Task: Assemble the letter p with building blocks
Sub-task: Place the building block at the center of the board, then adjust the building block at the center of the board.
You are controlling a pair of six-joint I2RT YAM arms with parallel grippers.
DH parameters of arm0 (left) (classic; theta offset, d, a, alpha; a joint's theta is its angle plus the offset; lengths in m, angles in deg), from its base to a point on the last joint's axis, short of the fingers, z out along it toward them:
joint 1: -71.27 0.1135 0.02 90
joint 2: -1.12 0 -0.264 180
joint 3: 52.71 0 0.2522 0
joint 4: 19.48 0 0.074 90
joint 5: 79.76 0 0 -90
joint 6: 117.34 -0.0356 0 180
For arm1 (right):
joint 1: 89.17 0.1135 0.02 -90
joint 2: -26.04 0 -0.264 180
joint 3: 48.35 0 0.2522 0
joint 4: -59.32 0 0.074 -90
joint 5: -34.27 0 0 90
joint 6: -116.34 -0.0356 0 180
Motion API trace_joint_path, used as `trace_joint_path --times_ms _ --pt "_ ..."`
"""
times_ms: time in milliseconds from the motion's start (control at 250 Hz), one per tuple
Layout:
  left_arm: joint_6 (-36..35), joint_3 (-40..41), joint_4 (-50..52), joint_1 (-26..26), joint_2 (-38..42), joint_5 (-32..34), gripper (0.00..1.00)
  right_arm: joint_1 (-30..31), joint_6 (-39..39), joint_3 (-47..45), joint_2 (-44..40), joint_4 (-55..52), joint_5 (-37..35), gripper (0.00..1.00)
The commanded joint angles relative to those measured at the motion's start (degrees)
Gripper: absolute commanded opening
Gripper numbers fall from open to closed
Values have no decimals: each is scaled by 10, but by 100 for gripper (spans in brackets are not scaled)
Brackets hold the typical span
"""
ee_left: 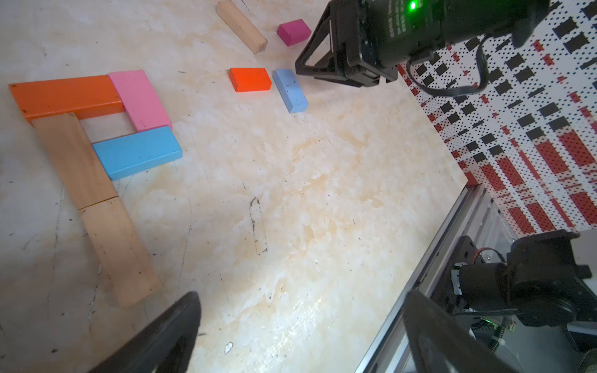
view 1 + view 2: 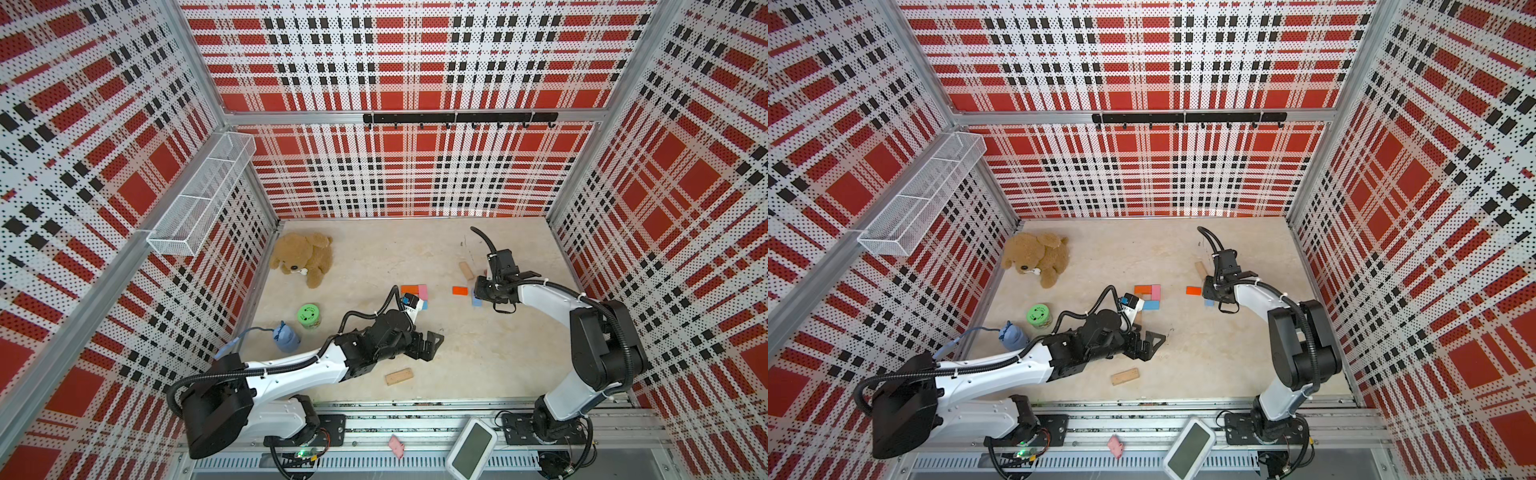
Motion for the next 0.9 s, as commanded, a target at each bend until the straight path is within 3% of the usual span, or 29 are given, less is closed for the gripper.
trace_joint_path --times_ms 0,292,896 --pt "-9 -18 -15 1 -19 -14 99 -24 -25 -19 13 51 62 35" --pt "-14 -26 -15 3 -39 -25 99 -62 -49 -24 60 111 135 34" --pt "-16 -27 -16 6 -44 -29 99 -63 -45 -13 93 115 168 25"
